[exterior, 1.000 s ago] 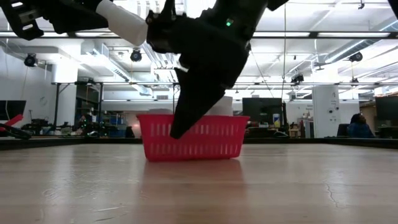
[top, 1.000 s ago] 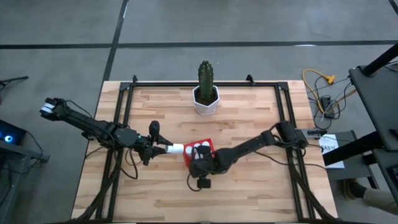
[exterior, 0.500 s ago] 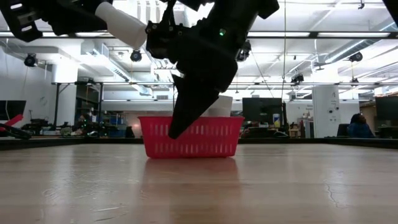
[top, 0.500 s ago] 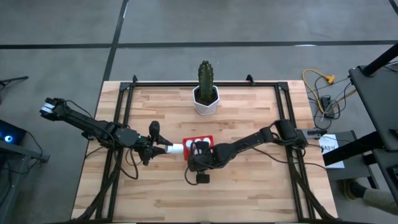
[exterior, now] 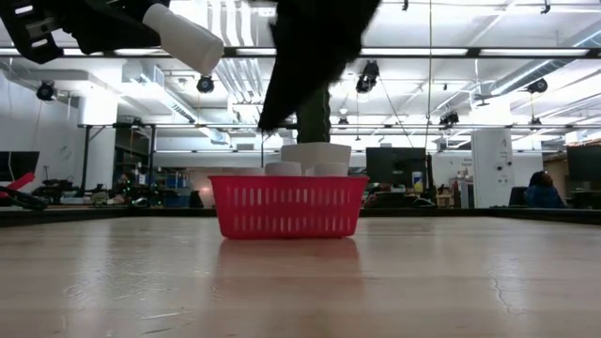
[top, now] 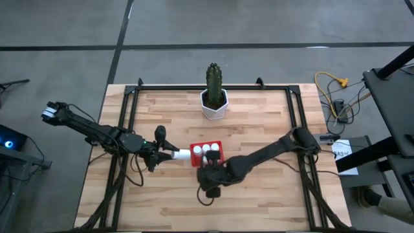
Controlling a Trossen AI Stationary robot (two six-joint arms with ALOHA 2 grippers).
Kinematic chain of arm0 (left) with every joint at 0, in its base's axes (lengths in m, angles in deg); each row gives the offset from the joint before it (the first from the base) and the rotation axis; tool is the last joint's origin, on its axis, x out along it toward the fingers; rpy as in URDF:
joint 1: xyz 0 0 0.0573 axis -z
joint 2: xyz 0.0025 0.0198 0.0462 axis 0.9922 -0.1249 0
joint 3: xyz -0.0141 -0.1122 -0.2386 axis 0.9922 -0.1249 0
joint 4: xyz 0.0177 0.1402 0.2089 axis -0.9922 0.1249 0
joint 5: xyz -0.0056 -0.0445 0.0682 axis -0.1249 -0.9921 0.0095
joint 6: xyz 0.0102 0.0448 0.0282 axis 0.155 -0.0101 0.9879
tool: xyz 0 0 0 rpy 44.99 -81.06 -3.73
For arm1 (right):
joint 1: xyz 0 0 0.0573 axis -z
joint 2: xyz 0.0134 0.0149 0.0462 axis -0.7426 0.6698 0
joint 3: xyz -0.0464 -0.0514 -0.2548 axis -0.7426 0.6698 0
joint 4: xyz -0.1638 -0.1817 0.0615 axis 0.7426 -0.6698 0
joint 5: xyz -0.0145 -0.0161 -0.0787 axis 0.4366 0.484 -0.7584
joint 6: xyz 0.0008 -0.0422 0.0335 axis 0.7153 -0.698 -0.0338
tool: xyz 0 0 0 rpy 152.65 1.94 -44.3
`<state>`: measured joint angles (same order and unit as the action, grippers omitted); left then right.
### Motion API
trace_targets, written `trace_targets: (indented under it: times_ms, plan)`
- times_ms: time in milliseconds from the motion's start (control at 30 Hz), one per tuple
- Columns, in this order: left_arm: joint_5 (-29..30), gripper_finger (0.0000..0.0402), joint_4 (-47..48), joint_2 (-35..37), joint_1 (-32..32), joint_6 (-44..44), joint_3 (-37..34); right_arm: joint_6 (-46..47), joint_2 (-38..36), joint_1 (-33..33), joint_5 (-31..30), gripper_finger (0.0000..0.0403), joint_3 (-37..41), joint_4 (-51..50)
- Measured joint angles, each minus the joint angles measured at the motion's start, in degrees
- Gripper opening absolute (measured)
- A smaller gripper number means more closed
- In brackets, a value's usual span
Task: Pick and place pill bottles into a basket
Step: Put the white pill bottle into the red bin
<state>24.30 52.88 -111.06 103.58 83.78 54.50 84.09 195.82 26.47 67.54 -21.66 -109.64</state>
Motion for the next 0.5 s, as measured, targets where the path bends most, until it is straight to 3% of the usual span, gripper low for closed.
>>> trace_targets:
  times_ms: [267, 500]
  plan:
    - [0.0, 0.0142, 0.0, 0.6, 0.0, -1.4, 0.0, -1.3, -12.8, -0.7, -10.2, 0.0008, 5.9, -1.4]
    - [0.0, 0.0142, 0.2, 1.4, 0.0, -1.5, 0.0, -3.0, -27.6, 0.6, -12.2, 0.0008, 26.3, 13.7]
